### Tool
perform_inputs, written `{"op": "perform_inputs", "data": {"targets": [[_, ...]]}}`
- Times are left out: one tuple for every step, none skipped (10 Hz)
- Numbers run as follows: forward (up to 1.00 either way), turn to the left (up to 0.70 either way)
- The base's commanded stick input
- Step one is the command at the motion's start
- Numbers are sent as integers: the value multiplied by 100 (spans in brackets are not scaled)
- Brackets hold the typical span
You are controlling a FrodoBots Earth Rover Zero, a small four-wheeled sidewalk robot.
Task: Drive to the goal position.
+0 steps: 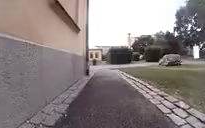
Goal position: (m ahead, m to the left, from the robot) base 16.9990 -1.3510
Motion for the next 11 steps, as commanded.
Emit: {"op": "perform_inputs", "data": {"targets": [[70,0],[70,0],[70,0],[70,0],[70,0],[70,0],[70,0],[70,0],[70,0],[70,0],[70,0]]}}
